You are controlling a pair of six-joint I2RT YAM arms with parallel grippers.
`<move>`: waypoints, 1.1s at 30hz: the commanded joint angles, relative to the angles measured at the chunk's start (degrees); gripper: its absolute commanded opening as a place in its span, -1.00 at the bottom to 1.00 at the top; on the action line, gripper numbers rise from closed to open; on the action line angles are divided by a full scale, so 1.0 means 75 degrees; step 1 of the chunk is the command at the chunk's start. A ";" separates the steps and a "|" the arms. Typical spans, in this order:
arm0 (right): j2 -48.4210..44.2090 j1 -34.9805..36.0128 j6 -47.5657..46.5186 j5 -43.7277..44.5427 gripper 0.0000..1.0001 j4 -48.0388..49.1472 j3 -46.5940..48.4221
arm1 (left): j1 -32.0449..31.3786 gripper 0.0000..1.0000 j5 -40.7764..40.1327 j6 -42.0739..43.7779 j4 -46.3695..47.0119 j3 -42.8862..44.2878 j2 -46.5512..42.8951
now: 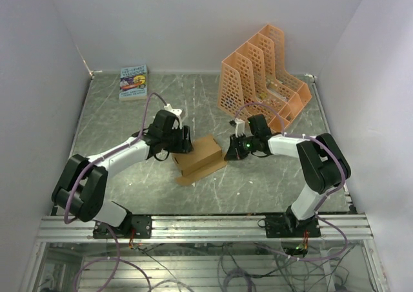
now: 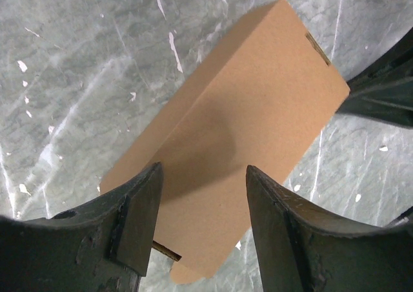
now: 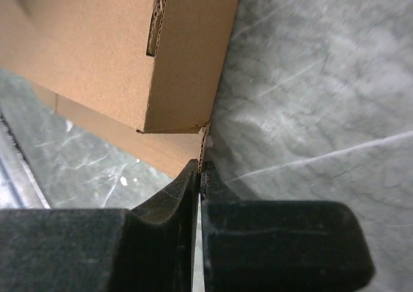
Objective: Fold the paper box
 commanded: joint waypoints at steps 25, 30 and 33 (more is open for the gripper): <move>0.0576 0.0423 -0.3313 0.1156 -0.78 -0.1844 0.1894 | -0.0436 0.23 0.0891 -0.0234 0.0449 0.1459 0.1553; 0.0407 0.0068 -0.3346 0.0791 -0.70 -0.1821 0.1741 | -0.0436 0.21 0.0869 -0.0065 0.0268 0.1415 0.1836; 0.0265 -0.0111 -0.3420 0.0448 -0.69 -0.1746 0.1462 | -0.0432 0.20 0.0845 -0.0034 0.0220 0.1336 0.1892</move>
